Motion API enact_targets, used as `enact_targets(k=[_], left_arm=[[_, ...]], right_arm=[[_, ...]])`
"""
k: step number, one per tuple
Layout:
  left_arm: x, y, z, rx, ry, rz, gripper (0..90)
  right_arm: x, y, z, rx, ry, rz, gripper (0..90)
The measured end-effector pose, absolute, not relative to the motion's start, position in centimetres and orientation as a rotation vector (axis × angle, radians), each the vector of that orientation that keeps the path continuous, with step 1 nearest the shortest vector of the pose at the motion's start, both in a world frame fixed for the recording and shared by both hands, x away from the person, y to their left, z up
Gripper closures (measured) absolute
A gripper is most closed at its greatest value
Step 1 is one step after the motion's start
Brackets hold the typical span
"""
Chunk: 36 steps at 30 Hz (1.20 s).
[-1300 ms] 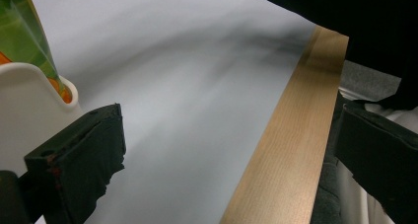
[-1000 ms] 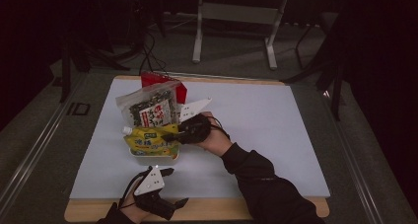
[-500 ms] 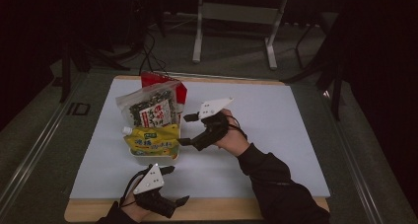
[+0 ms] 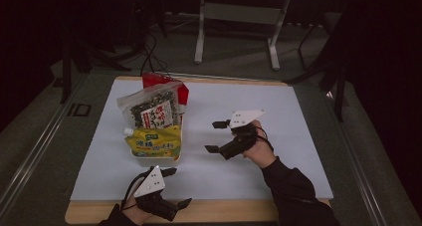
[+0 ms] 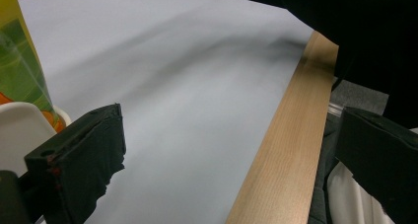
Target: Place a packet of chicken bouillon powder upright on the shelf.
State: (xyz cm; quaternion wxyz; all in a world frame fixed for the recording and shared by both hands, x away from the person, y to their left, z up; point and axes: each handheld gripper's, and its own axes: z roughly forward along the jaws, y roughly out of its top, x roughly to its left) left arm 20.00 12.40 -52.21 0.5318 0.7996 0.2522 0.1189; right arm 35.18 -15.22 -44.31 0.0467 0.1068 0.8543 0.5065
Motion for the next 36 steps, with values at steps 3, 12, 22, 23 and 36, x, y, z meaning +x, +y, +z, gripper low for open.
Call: enact_targets(k=[3, 12, 22, 23, 36], left_arm=[[19.9, 12.4, -52.2, 1.907, 0.601, 0.284, 0.9], [20.0, 12.4, -52.2, 1.908, 0.602, 0.283, 0.8], [20.1, 12.5, -52.3, 1.913, 0.601, 0.283, 0.9], [20.1, 12.5, -52.3, 1.915, 0.600, 0.282, 0.9], [20.2, 12.5, -52.4, 1.917, 0.605, 0.280, 0.9]], right_arm=[[34.6, -16.3, -44.9, 0.344, 2.608, 1.540, 14.4], [32.8, -19.3, -46.9, 0.415, 2.615, 1.511, 14.3], [31.9, -22.3, -48.2, 0.509, 2.564, 1.517, 14.0], [31.9, -22.7, -48.4, 0.515, 2.561, 1.512, 14.0], [30.8, -25.8, -50.4, 0.586, 2.551, 1.447, 14.0]])
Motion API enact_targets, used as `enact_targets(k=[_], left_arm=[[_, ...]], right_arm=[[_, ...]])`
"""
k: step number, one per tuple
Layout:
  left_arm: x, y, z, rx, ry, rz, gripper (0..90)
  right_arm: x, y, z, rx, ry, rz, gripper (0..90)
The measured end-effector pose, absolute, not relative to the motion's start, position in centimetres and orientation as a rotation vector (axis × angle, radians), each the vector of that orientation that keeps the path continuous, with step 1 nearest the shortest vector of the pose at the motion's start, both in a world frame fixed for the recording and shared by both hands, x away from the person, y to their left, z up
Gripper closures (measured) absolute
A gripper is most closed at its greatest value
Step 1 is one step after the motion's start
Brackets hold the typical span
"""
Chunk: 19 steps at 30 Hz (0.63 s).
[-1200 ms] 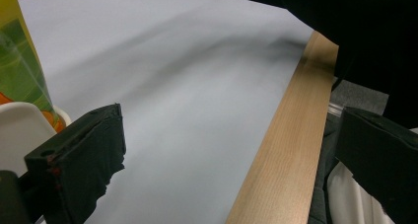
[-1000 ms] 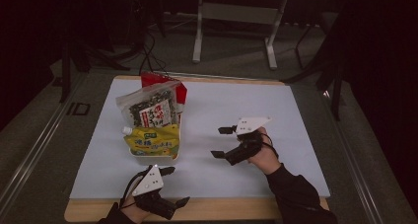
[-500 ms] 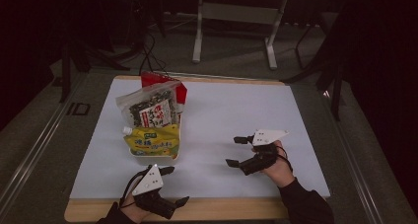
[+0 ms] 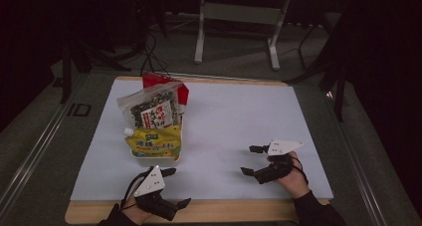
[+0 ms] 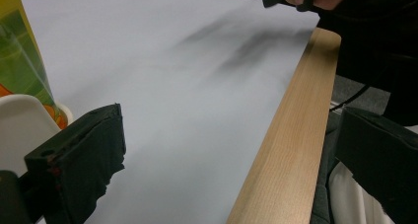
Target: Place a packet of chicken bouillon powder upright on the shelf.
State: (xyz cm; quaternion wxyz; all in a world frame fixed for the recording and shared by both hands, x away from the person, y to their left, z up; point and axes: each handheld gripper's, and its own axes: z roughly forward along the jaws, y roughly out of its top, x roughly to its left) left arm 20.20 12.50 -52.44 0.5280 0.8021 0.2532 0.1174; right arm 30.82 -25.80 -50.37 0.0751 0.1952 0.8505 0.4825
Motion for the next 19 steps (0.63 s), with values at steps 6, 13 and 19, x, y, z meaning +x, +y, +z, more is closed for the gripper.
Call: enact_targets(k=[6, 13, 19], left_arm=[[20.2, 12.4, -52.5, 1.922, 0.604, 0.281, 0.9], [20.3, 12.3, -52.5, 1.924, 0.602, 0.279, 0.8], [20.4, 12.3, -52.5, 1.921, 0.607, 0.279, 0.9]], right_arm=[[30.7, -26.6, -51.2, 0.615, 2.560, 1.431, 14.2], [30.8, -27.2, -51.8, 0.623, 2.548, 1.406, 14.5], [31.0, -27.3, -51.9, 0.616, 2.544, 1.406, 14.5]])
